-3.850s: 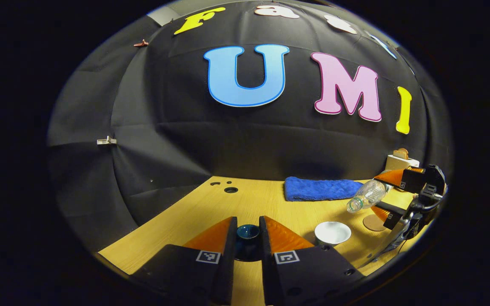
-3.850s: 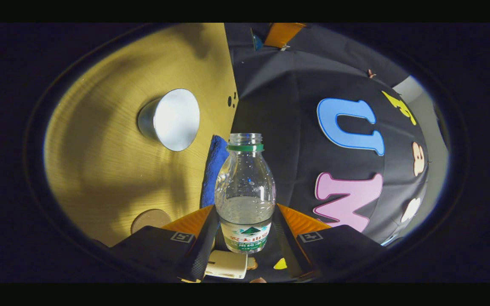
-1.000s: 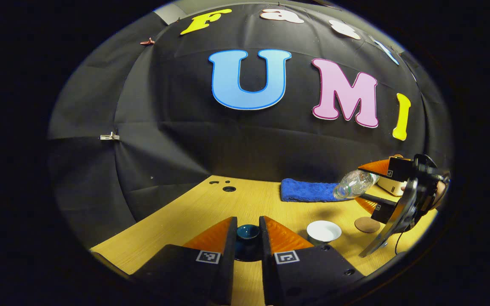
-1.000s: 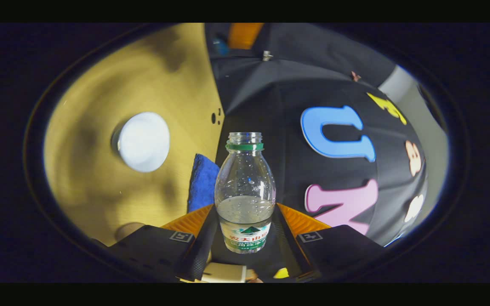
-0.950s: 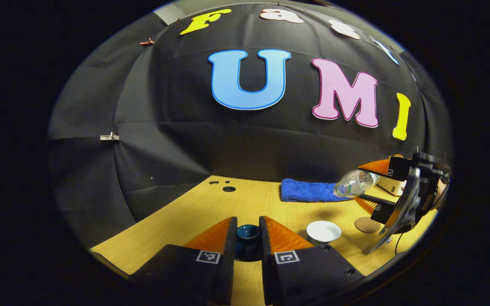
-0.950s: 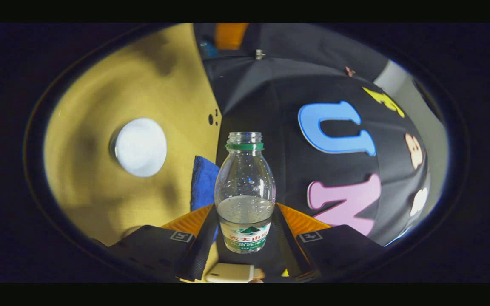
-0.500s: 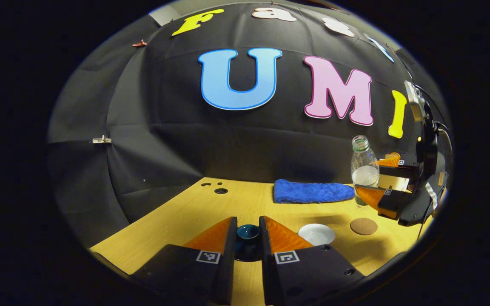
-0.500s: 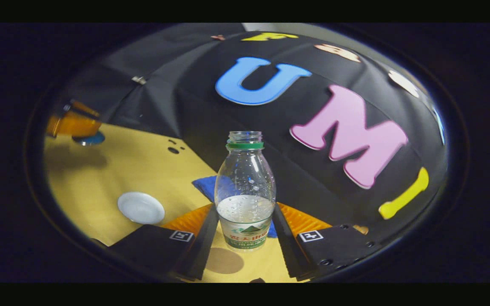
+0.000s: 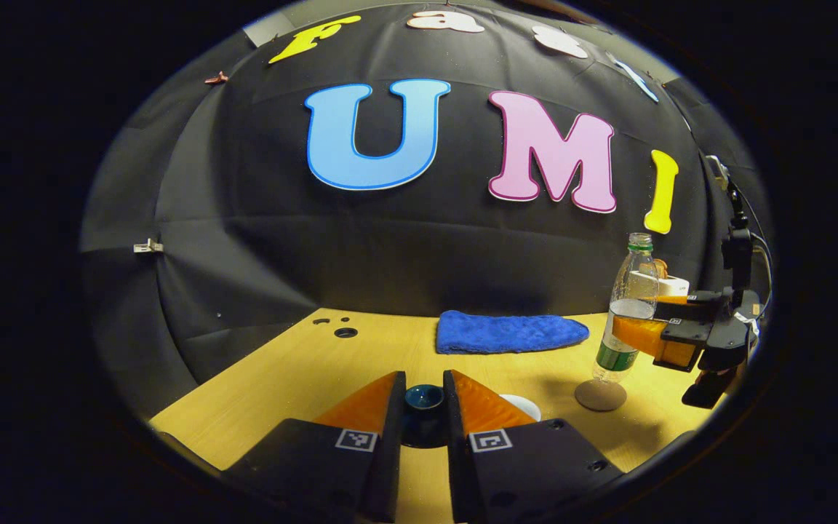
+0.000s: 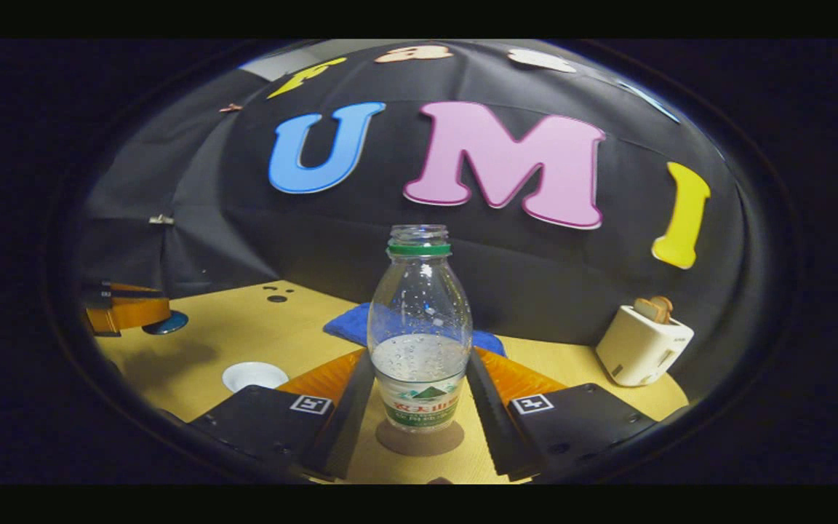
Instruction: Open the teacup lid with one hand, grasp the water bottle and pour water into the teacup with the other hand; after pouring, place the water bottle on the coaster and then close the teacup lid.
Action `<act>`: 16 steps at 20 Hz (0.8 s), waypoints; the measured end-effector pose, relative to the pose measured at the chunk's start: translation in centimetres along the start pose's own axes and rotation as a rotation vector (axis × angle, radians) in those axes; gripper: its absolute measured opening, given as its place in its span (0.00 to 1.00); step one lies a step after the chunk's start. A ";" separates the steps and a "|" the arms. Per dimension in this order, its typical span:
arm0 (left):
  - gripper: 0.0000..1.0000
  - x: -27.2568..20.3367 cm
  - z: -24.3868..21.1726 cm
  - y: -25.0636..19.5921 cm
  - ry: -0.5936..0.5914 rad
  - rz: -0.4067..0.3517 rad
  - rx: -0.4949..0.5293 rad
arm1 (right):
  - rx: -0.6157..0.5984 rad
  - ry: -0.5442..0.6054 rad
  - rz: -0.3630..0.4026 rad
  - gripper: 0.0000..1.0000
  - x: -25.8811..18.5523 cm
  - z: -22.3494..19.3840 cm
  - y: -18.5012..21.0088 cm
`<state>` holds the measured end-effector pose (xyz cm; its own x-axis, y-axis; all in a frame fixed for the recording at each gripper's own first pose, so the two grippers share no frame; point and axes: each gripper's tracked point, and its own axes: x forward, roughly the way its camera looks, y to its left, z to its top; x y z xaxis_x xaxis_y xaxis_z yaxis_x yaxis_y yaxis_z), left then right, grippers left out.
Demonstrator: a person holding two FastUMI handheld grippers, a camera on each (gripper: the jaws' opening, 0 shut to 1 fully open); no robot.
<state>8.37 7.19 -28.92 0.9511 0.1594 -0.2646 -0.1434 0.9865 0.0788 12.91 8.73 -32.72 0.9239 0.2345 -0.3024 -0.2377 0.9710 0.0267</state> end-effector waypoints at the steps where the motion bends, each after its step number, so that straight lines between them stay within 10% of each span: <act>1: 0.31 0.2 -0.1 -0.3 0.001 -0.006 -0.001 | 0.022 0.009 -0.005 0.74 -0.1 -0.6 -0.3; 16: 0.35 0.4 -0.2 -2.2 0.008 -0.033 -0.007 | 0.165 0.074 -0.017 0.78 0.6 -3.6 -0.7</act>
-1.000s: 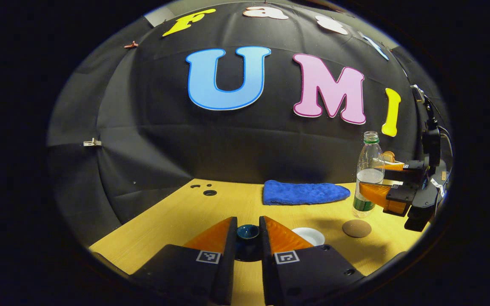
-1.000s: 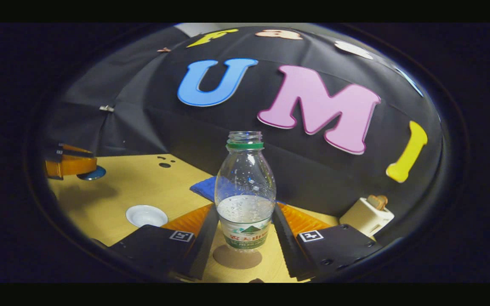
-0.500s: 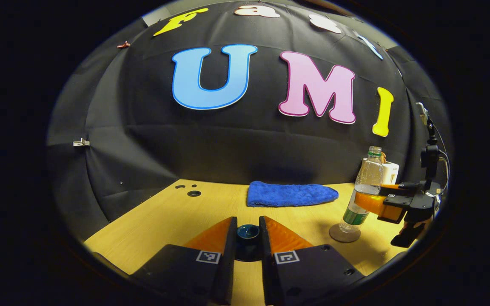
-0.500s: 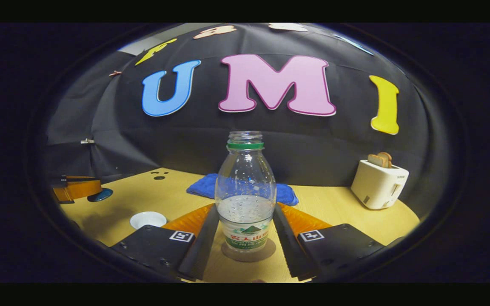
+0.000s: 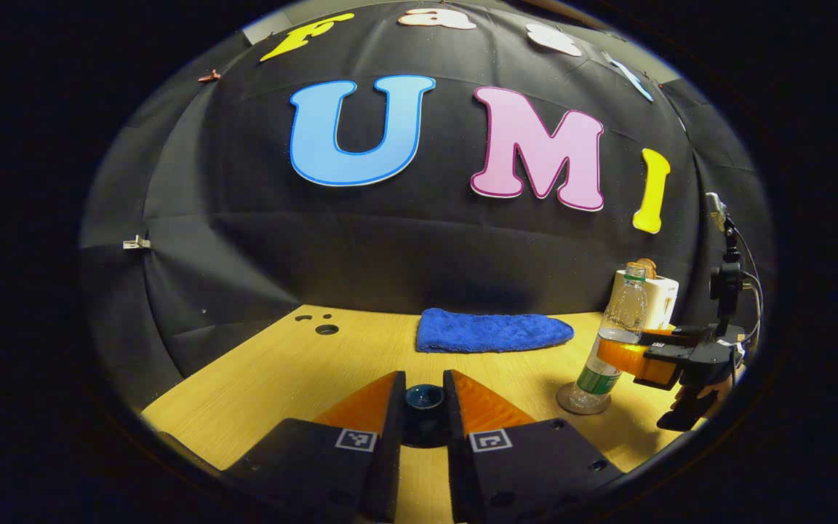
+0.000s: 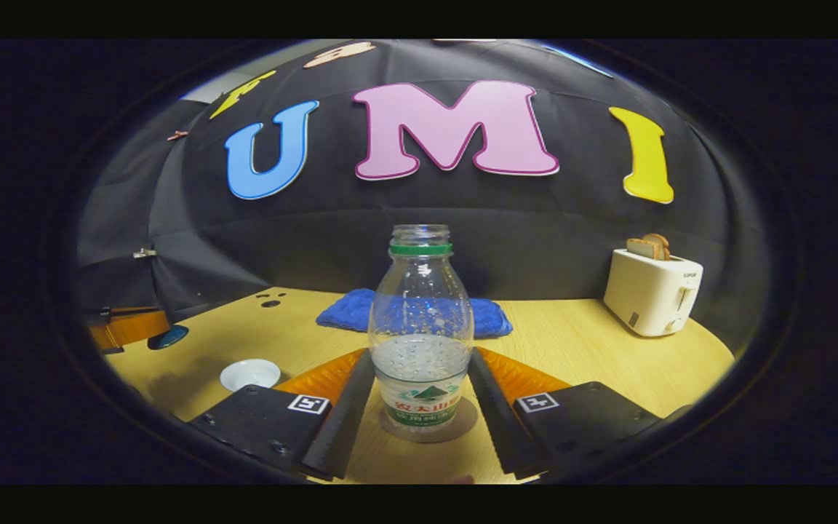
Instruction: Open the teacup lid with one hand, grasp the water bottle and pour water into the teacup with the other hand; after pouring, place the water bottle on the coaster and then close the teacup lid.
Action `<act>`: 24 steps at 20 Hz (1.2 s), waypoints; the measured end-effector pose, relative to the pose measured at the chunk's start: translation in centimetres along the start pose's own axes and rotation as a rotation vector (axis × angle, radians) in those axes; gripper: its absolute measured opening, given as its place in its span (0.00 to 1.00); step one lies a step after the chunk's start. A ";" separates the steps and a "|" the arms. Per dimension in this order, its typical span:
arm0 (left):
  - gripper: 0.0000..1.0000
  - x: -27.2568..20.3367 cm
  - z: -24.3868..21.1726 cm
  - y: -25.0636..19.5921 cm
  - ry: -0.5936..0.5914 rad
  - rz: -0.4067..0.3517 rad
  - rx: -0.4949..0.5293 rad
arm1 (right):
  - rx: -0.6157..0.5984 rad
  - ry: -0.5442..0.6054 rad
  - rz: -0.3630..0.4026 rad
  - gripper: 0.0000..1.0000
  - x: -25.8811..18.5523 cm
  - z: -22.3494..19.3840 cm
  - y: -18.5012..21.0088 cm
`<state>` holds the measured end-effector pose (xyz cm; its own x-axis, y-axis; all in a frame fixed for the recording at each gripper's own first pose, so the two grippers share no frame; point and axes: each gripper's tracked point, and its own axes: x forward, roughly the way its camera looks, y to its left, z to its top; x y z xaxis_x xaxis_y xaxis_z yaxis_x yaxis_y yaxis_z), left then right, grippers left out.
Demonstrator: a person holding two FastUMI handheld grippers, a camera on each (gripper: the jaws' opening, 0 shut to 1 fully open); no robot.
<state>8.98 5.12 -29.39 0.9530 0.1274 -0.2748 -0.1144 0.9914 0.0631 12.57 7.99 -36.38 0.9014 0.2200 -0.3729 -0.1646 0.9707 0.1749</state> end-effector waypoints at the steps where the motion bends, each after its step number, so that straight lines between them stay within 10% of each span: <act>1: 0.31 -0.1 0.0 0.0 -0.001 0.001 -0.001 | -0.004 0.000 0.005 0.78 -0.1 -0.1 0.2; 8: 0.31 0.4 -0.1 -1.0 0.002 -0.020 -0.002 | -0.018 0.008 0.026 0.96 -0.4 -0.4 0.8; 24: 0.28 5.0 -4.0 -5.0 0.057 -0.081 -0.028 | -0.019 0.096 -0.002 0.98 -6.1 -2.7 -2.5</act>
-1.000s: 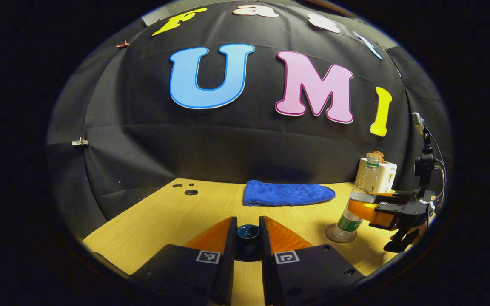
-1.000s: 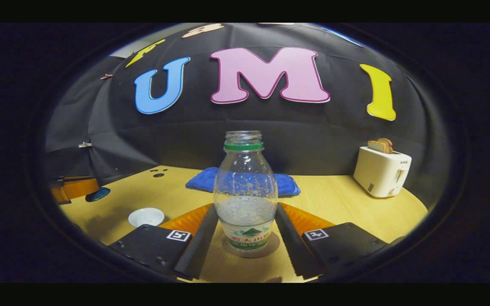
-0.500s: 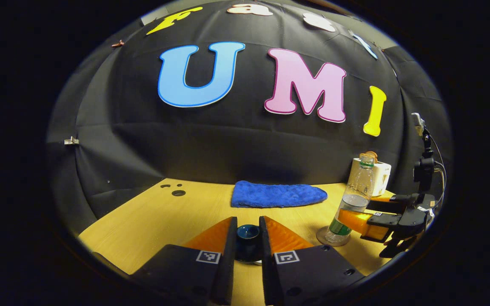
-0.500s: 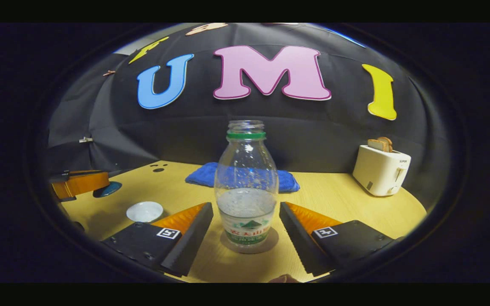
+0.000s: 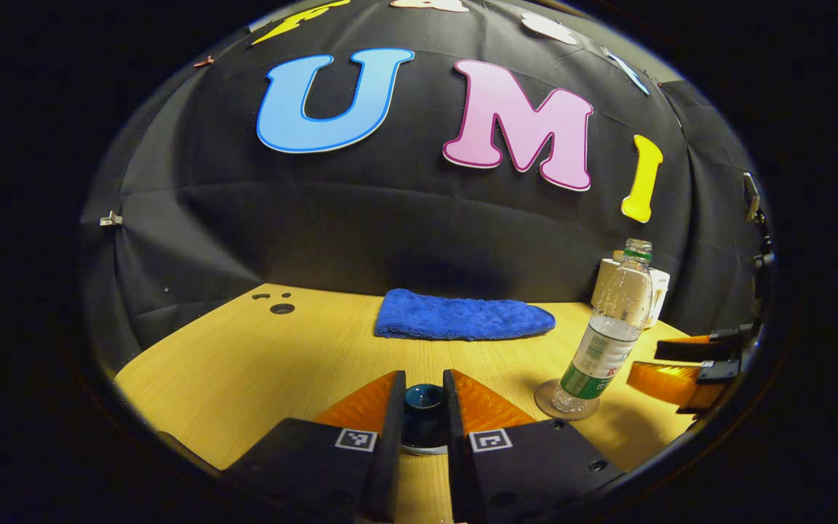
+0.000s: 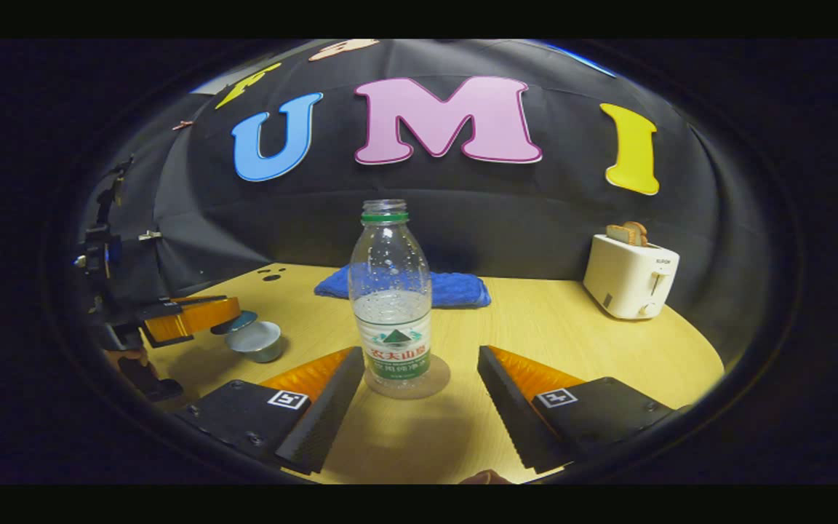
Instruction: Open the teacup lid with one hand, grasp the water bottle and pour water into the teacup with the other hand; after pouring, place the water bottle on the coaster and then close the teacup lid.
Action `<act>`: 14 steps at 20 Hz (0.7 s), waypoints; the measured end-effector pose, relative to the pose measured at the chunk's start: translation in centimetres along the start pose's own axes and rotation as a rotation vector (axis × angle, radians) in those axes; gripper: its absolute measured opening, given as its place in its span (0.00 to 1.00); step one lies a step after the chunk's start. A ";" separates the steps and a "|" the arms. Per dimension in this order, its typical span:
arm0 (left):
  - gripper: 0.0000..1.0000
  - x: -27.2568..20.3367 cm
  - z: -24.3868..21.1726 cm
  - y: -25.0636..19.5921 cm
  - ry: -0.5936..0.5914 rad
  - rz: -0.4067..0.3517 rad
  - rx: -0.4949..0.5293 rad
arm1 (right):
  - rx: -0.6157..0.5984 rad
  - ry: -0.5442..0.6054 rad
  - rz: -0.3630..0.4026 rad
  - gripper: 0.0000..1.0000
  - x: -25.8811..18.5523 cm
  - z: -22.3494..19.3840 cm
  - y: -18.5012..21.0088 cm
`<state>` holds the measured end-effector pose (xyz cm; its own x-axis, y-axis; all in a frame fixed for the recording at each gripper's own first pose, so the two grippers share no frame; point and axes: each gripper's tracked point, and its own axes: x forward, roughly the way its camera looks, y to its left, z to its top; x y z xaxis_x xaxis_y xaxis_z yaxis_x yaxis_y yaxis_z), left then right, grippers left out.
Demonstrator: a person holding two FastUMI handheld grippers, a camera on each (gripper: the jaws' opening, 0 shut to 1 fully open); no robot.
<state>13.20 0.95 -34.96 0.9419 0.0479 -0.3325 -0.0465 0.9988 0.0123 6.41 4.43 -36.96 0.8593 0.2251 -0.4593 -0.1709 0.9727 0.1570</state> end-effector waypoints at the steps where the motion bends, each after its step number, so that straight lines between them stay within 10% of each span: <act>1: 0.28 0.2 -0.2 0.0 0.004 0.001 0.004 | -0.004 0.002 -0.004 0.98 -0.4 0.0 -0.4; 14: 0.37 1.5 -1.9 -0.9 0.037 -0.003 0.031 | 0.005 0.001 -0.031 0.98 -1.1 0.1 -2.4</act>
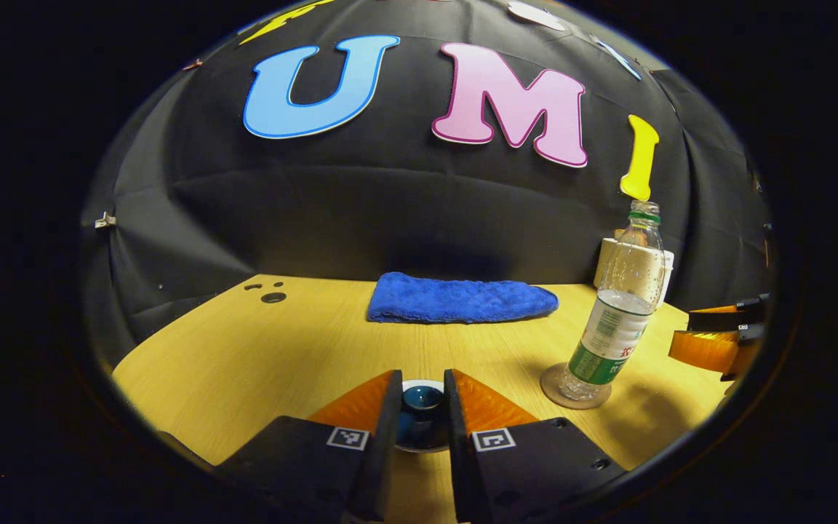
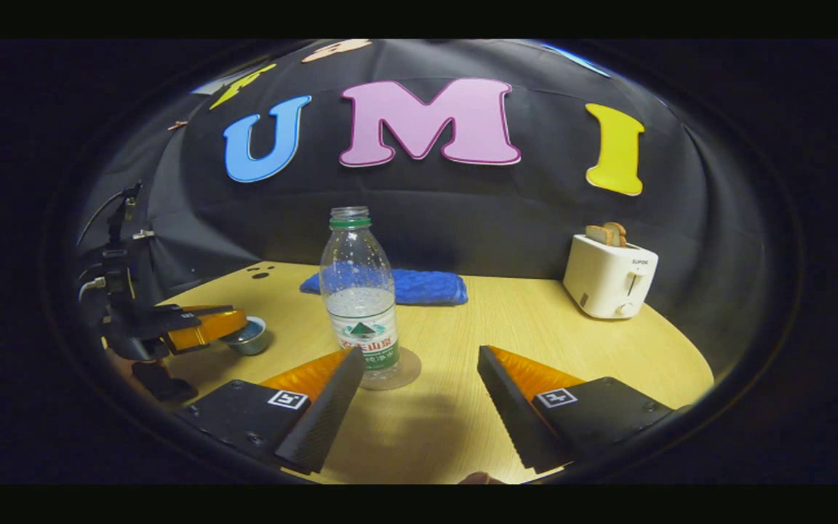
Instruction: Open the teacup lid with one hand, grasp the water bottle and pour water into the teacup with the other hand; after pouring, place the water bottle on the coaster and then close the teacup lid.
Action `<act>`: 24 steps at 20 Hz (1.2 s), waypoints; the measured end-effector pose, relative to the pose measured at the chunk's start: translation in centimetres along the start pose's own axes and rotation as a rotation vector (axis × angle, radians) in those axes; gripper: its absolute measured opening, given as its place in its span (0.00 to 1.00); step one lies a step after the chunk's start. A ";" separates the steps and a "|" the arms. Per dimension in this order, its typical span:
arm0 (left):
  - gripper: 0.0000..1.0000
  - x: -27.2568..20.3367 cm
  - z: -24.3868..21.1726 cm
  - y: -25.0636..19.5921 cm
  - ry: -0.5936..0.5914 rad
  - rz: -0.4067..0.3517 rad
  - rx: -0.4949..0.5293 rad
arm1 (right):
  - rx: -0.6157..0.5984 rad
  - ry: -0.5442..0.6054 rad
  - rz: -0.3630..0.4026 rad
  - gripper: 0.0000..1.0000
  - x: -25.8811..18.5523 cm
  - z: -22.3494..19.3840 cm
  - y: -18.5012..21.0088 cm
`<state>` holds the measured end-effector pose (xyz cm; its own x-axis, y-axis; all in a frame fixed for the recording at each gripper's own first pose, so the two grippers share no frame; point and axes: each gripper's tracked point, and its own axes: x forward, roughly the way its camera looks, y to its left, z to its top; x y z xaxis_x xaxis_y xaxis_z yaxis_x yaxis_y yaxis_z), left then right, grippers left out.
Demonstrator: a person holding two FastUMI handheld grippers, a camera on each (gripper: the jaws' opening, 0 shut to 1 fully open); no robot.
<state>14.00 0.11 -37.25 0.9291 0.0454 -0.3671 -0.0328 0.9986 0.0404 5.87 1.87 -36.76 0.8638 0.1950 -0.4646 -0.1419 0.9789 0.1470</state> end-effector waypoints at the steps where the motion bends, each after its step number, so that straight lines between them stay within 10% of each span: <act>1: 0.38 0.0 0.3 0.0 -0.007 0.004 0.005 | 0.003 -0.001 0.002 0.97 -0.1 0.2 0.1; 24: 0.47 -16.5 20.1 -0.6 -0.136 0.000 0.028 | -0.025 -0.188 0.054 0.98 -12.5 18.9 5.8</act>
<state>6.07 -1.71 -12.48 0.9704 0.0396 -0.2383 -0.0243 0.9975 0.0669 3.36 3.95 -13.58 0.9292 0.2350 -0.2852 -0.2006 0.9689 0.1449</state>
